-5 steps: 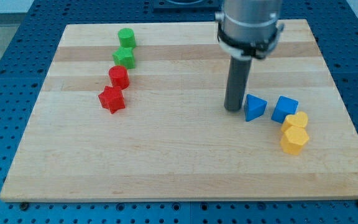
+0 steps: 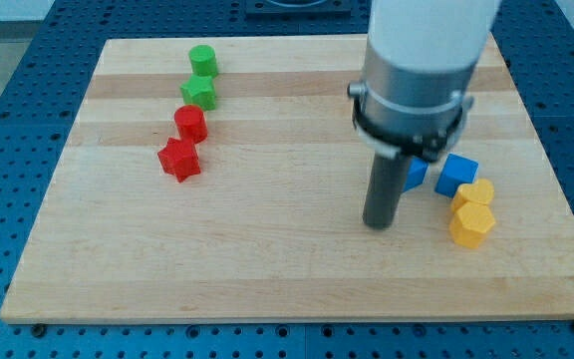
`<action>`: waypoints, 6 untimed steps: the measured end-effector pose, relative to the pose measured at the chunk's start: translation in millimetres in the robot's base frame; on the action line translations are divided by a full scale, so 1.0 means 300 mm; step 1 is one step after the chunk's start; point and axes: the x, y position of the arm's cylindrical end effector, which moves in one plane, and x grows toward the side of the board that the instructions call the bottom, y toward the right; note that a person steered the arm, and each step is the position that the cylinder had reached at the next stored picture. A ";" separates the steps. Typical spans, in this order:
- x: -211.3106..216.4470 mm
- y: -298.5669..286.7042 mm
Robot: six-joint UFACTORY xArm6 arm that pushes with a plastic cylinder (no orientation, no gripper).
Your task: Drag the triangle into the left side of the hexagon
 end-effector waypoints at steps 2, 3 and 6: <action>-0.265 -0.061; -0.300 0.059; 0.031 0.137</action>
